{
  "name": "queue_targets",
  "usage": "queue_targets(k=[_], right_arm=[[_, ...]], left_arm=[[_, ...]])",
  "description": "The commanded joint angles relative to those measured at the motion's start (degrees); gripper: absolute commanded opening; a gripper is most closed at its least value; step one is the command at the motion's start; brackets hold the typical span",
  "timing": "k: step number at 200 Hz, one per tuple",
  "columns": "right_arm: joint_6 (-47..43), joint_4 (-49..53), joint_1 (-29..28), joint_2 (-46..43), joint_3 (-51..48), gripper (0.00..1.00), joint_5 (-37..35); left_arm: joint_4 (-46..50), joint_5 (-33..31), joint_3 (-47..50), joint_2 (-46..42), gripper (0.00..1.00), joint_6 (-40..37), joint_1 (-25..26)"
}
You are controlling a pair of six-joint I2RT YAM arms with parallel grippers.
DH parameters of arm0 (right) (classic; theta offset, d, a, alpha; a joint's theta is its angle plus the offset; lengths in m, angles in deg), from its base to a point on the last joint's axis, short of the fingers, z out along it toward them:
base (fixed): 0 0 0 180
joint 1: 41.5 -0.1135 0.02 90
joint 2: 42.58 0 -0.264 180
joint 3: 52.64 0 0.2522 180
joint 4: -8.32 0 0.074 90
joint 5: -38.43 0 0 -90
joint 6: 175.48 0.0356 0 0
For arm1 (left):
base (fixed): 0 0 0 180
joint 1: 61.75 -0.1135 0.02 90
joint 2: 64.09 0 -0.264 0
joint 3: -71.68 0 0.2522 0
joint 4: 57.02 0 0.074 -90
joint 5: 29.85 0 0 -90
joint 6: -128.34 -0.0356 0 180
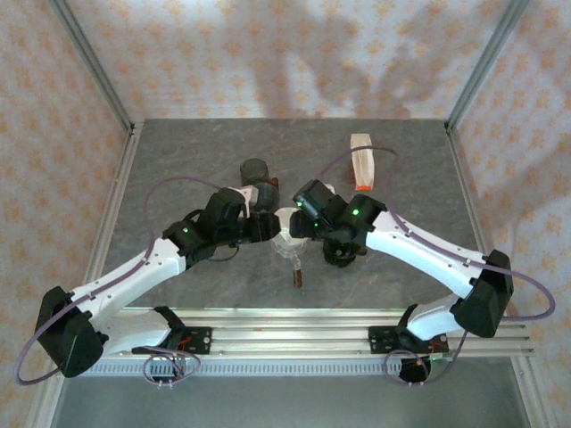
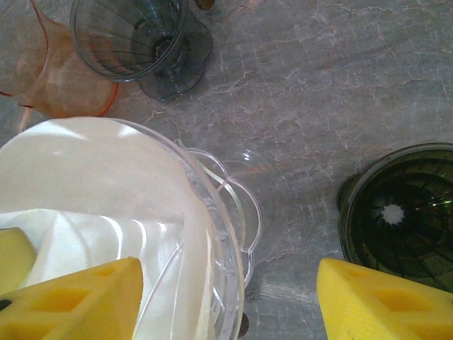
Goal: Place the coffee filter in the dripper
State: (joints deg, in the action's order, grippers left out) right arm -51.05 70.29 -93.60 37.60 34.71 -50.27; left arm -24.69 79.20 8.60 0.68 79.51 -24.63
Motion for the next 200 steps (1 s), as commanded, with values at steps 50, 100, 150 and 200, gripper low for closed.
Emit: queue_targets(k=[50, 100, 150, 200], right_arm=[[-2.50, 0.86, -2.02, 1.87, 0.73, 0.69, 0.43], [-4.45, 0.56, -2.85, 2.82, 0.68, 0.70, 1.53], [-5.85, 1.33, -3.01, 3.92, 0.67, 0.70, 1.52], [-6.08, 1.35, -3.07, 4.14, 0.95, 0.70, 0.60]], left_arm=[[2.57, -3.64, -0.73, -5.43, 0.80, 0.18, 0.49], [3.14, -3.21, -0.25, -3.91, 0.70, -0.55, 0.52], [3.10, -1.32, -0.58, -1.24, 0.63, -1.52, 0.49], [4.51, -0.42, -1.03, -0.17, 0.41, -2.66, 0.49]])
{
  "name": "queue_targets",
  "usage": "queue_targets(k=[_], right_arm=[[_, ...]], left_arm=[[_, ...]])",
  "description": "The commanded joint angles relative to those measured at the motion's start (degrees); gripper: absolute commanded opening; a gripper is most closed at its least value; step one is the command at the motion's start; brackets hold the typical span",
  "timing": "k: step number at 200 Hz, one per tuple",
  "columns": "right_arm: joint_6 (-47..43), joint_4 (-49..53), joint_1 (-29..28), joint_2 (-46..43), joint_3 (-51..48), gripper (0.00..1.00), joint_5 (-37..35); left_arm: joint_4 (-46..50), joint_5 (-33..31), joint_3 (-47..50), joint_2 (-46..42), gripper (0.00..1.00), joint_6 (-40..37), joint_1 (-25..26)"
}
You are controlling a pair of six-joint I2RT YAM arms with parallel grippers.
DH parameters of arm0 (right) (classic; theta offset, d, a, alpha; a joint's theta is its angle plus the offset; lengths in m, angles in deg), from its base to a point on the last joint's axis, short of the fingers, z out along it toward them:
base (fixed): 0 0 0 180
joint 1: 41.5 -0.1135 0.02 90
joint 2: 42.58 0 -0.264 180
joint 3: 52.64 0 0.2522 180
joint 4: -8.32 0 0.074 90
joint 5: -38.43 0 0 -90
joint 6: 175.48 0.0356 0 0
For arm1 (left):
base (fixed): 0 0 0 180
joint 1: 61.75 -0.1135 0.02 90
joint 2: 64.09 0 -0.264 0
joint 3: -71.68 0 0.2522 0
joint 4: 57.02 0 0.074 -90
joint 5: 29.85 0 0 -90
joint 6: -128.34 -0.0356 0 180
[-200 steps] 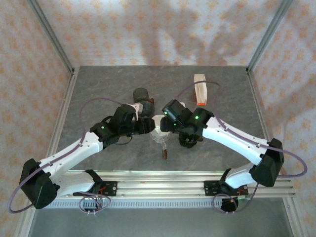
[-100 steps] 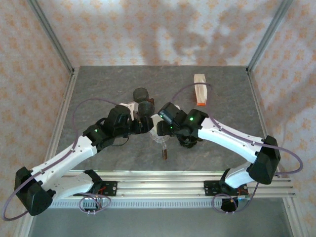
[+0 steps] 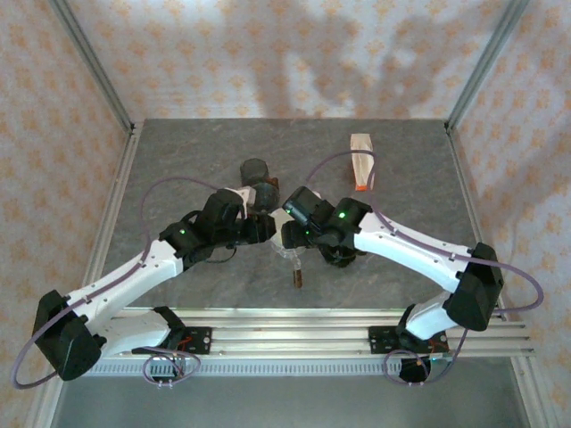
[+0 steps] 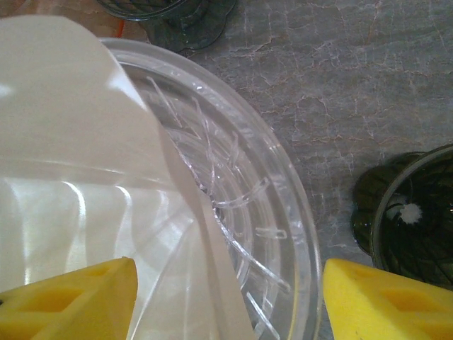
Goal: Place the coffee filter in the dripper
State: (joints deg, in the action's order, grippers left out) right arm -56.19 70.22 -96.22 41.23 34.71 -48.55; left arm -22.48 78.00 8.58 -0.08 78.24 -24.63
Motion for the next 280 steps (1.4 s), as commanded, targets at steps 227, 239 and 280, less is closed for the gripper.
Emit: queue_targets(k=[227, 239, 280], right_arm=[[-0.08, 5.67, 1.02, -13.12, 3.34, 0.76, -14.28], [0.13, 5.35, 1.03, -13.86, 2.58, 0.76, -14.35], [0.50, 3.72, 1.02, -15.65, -0.38, 0.75, -15.19]], left_arm=[[0.99, -0.64, -2.59, -1.20, 0.65, 0.35, 0.49], [1.31, -0.93, -2.88, -1.81, 0.68, 0.37, 0.48], [2.74, -2.81, -3.03, -5.27, 0.75, 0.62, 0.47]])
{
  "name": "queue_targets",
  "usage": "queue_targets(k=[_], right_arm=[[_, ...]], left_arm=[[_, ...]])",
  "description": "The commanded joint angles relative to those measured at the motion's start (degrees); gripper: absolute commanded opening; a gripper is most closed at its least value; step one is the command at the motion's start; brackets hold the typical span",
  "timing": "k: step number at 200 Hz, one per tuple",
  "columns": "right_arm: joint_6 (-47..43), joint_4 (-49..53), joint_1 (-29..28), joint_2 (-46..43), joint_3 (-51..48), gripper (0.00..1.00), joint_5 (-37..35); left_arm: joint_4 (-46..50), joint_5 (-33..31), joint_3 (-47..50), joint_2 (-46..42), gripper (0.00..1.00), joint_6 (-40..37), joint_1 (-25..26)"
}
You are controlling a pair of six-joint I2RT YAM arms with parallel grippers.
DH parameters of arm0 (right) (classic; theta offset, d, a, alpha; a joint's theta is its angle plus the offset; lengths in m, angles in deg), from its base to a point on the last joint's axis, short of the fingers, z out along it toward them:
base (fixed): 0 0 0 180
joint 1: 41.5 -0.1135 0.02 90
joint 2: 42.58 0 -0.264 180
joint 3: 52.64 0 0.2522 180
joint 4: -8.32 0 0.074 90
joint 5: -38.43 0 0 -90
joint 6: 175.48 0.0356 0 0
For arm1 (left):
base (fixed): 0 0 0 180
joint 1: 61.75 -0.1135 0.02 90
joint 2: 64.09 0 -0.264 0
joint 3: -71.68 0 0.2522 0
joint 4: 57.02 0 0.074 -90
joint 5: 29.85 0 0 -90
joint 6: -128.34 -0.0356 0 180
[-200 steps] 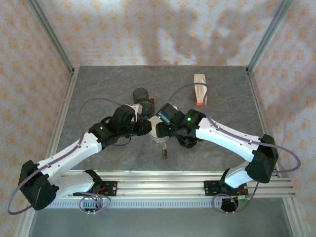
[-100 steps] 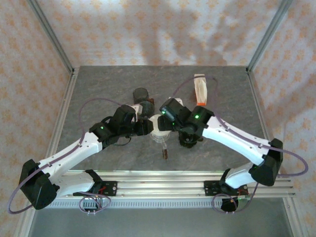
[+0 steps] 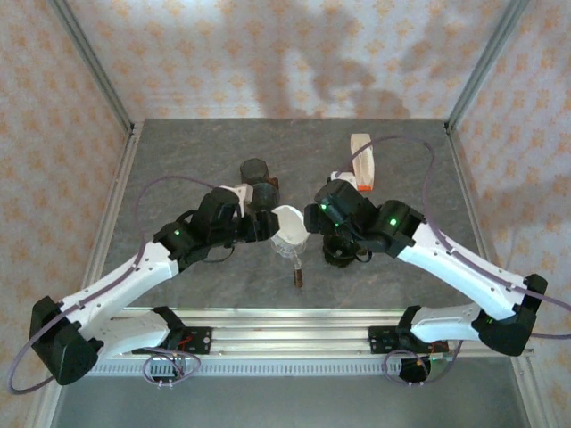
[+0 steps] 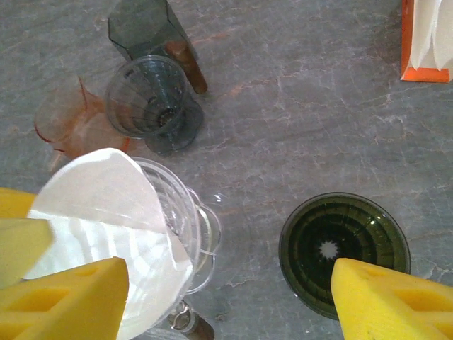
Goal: Place the coffee filter in the dripper
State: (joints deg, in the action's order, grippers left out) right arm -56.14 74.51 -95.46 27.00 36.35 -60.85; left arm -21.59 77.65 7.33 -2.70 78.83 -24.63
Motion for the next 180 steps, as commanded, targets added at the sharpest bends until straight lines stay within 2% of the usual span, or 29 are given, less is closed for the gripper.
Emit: queue_targets(k=[1, 33, 52, 84, 102, 124, 145, 180], right_arm=[[0.45, -0.61, 0.25, -1.44, -2.06, 0.75, -2.91], [0.22, -3.35, 0.28, -6.33, -5.13, 0.75, -4.10], [0.25, -5.52, 0.26, -9.98, -8.82, 0.75, -5.58], [0.50, -7.78, 0.26, -14.73, -16.42, 0.75, -3.75], [0.36, -8.82, 0.25, -16.37, -20.36, 0.75, -0.17], [0.77, -10.70, 0.27, -17.62, -25.08, 0.74, 3.33], [1.51, -13.01, 0.22, -19.57, -29.40, 0.73, 4.97], [1.24, -15.66, -1.06, -22.39, -34.68, 0.72, 7.44]], left_arm=[[1.86, -2.51, -1.79, -2.70, 0.75, -0.01, 0.48], [3.90, -6.74, -1.49, -6.28, 0.74, -0.42, -0.41], [3.61, -8.28, 1.38, -9.47, 0.73, 0.57, -3.19], [-0.72, -3.21, 9.93, -11.75, 0.64, 3.91, -14.05], [-2.96, -3.35, 12.19, -9.37, 0.63, 3.74, -16.89], [-5.80, -7.38, 12.60, -5.00, 0.57, 3.41, -18.14], [-10.03, -9.18, 12.96, -0.67, 0.51, 4.85, -19.57], [-11.52, -13.55, 12.08, 5.38, 0.43, 5.96, -22.55]])
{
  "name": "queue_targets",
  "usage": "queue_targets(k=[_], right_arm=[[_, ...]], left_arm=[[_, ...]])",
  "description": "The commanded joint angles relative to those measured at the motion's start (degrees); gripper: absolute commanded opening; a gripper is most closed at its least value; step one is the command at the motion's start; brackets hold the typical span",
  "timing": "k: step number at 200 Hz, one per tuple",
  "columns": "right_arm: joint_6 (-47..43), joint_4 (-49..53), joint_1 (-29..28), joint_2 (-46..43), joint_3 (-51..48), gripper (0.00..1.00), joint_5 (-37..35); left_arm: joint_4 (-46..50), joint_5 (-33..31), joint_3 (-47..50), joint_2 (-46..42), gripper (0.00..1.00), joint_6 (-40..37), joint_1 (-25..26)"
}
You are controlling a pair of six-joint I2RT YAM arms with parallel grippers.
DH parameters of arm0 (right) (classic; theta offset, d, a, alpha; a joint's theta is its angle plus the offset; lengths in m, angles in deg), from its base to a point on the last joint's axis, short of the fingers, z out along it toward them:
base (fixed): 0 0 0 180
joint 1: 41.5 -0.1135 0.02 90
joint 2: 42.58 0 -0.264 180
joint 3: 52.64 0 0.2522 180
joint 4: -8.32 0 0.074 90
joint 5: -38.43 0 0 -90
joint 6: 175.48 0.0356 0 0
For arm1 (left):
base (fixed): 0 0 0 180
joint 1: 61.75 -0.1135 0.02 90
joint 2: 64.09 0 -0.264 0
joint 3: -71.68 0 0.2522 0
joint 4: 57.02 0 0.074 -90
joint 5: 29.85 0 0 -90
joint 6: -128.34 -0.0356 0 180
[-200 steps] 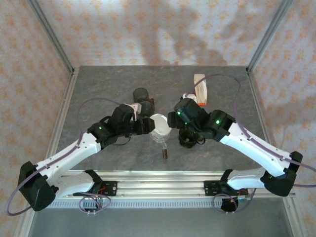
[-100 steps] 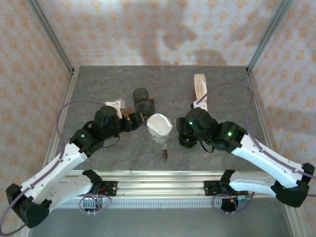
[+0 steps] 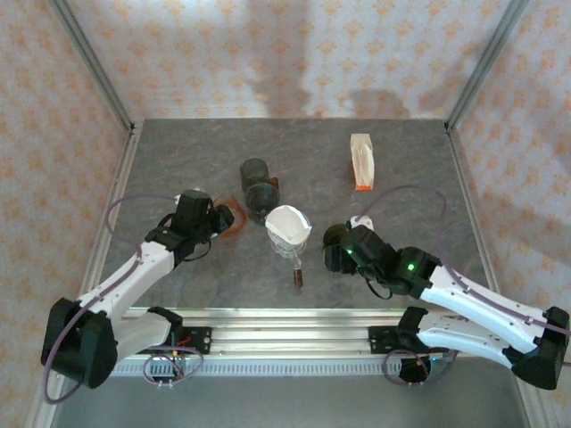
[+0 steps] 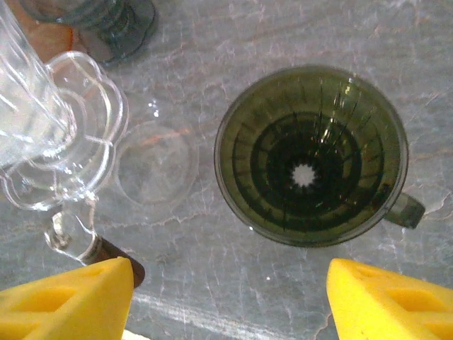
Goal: Place the coffee filter in the dripper
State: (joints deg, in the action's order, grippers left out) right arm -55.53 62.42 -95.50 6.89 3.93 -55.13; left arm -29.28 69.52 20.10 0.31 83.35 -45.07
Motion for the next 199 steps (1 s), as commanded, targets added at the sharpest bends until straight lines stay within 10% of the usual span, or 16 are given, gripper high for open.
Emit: queue_targets(k=[1, 77, 199], right_arm=[[0.68, -3.59, -1.06, -2.37, -2.36, 0.72, 1.71], [2.14, -5.63, -1.43, -5.60, -8.35, 0.71, 2.72], [0.00, -6.85, -1.43, -4.94, -8.31, 0.71, 3.52]], left_arm=[[-3.94, -5.55, -0.63, 2.42, 0.43, 1.55, -2.24], [-7.77, -9.75, -2.01, 9.36, 0.42, 2.06, -4.51], [2.36, -8.70, -3.33, 8.58, 0.00, 0.95, -4.55]])
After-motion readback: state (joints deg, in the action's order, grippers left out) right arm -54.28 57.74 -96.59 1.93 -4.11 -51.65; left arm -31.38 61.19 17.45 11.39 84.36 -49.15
